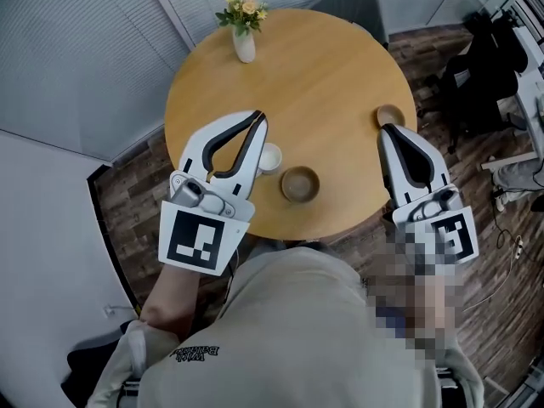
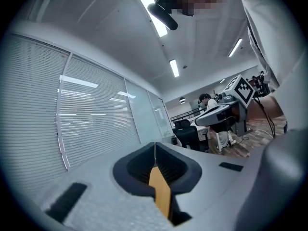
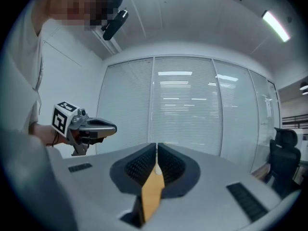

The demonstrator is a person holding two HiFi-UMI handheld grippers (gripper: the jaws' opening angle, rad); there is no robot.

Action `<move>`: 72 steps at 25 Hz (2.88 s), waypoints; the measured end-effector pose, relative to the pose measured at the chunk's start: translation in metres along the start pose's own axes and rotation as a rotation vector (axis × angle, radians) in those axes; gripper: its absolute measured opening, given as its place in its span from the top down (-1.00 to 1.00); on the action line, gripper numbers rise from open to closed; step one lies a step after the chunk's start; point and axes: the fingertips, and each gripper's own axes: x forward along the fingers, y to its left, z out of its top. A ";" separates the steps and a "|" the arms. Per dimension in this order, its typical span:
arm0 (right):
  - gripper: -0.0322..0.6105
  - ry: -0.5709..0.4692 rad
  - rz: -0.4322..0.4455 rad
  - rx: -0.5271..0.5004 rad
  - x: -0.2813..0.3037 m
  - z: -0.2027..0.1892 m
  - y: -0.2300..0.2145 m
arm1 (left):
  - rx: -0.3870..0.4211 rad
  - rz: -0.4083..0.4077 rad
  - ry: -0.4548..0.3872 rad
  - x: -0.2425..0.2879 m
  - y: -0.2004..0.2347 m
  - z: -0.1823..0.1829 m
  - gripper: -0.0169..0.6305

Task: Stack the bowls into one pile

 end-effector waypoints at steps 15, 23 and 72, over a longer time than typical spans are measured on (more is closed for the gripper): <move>0.80 -0.004 0.014 0.019 0.001 -0.003 0.007 | -0.020 0.005 0.041 -0.001 0.002 -0.021 0.88; 0.80 0.069 -0.037 -0.045 0.003 -0.021 -0.011 | 0.001 -0.038 0.076 0.015 -0.010 -0.029 0.88; 0.48 0.841 -0.023 -0.088 0.054 -0.353 -0.201 | 0.041 -0.372 0.391 0.232 -0.141 -0.183 0.88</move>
